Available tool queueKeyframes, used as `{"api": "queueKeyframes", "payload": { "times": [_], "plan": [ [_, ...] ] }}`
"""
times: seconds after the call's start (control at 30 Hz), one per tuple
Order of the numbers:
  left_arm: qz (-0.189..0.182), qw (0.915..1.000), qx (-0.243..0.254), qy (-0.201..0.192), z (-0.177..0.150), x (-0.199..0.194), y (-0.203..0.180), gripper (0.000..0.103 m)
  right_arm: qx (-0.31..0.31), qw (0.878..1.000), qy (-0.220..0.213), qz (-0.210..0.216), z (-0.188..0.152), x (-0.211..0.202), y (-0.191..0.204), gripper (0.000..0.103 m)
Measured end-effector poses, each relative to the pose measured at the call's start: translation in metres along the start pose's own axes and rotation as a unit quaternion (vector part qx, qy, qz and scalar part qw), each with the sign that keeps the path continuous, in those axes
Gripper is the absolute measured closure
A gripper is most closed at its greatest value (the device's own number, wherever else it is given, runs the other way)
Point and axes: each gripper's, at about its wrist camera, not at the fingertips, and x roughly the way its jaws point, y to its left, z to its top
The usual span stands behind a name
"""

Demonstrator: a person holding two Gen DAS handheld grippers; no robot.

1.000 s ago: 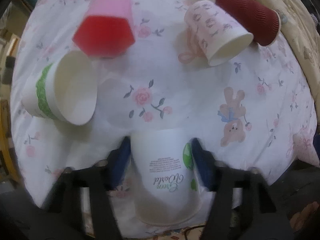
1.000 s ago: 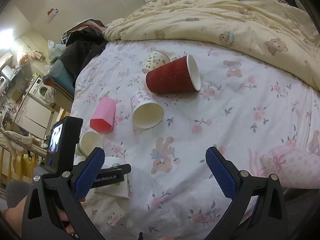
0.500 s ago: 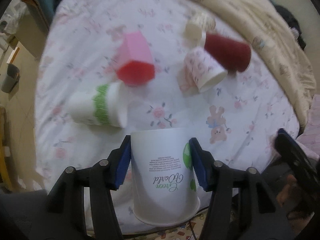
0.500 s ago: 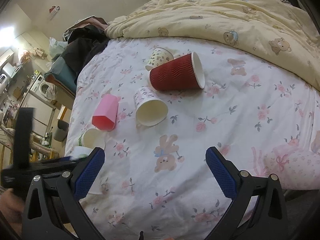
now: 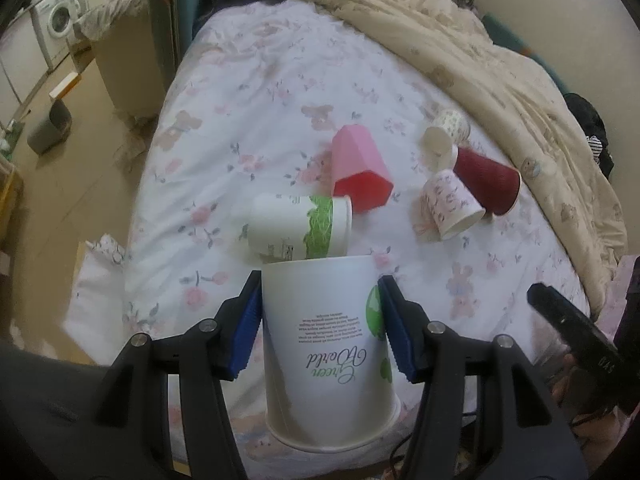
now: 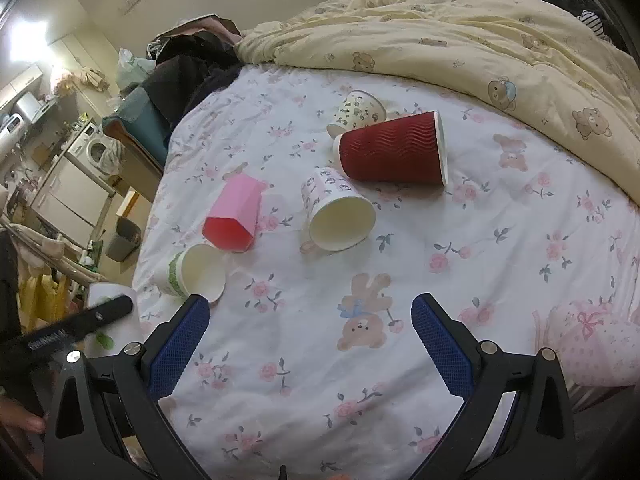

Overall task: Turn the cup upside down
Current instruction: 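Lift the leaf cup with the left gripper and rotate it over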

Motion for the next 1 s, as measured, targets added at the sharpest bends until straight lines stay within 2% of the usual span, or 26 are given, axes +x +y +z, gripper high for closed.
{"api": "queueKeyframes", "payload": {
  "times": [0.07, 0.1, 0.13, 0.2, 0.3, 0.43, 0.53, 0.67, 1.0],
  "plan": [
    [-0.012, 0.9999, -0.005, -0.006, 0.001, -0.001, 0.0, 0.05, 0.005, 1.0, 0.002, 0.007, 0.0, 0.001, 0.0, 0.0],
    [-0.024, 0.9996, -0.01, -0.008, 0.001, -0.002, 0.0, 0.05, 0.013, 1.0, -0.001, 0.024, 0.001, 0.001, -0.001, 0.0],
    [-0.039, 0.9991, -0.015, -0.01, 0.003, -0.002, 0.0, 0.05, 0.029, 0.998, 0.001, 0.056, 0.001, 0.001, -0.003, 0.0],
    [-0.046, 0.9987, -0.016, -0.015, 0.004, -0.003, -0.002, 0.05, 0.052, 0.992, 0.016, 0.112, 0.0, 0.005, -0.006, 0.0],
    [-0.059, 0.9979, -0.021, -0.016, 0.005, -0.002, -0.006, 0.05, 0.059, 0.985, 0.035, 0.162, -0.002, 0.009, -0.002, 0.0],
    [-0.062, 0.9979, -0.012, -0.018, 0.004, -0.002, -0.012, 0.05, 0.021, 0.983, 0.06, 0.171, -0.006, 0.016, 0.017, 0.0],
    [-0.071, 0.9974, -0.006, -0.013, 0.002, 0.0, -0.017, 0.05, -0.008, 0.975, 0.101, 0.2, -0.016, 0.027, 0.038, 0.0],
    [-0.075, 0.9971, 0.006, -0.011, -0.001, -0.001, -0.023, 0.05, -0.041, 0.97, 0.11, 0.213, -0.025, 0.029, 0.056, 0.0],
    [-0.08, 0.9963, 0.026, -0.02, -0.002, -0.008, -0.032, 0.051, 0.004, 0.965, 0.132, 0.228, -0.025, 0.04, 0.04, 0.0]
  ]
}}
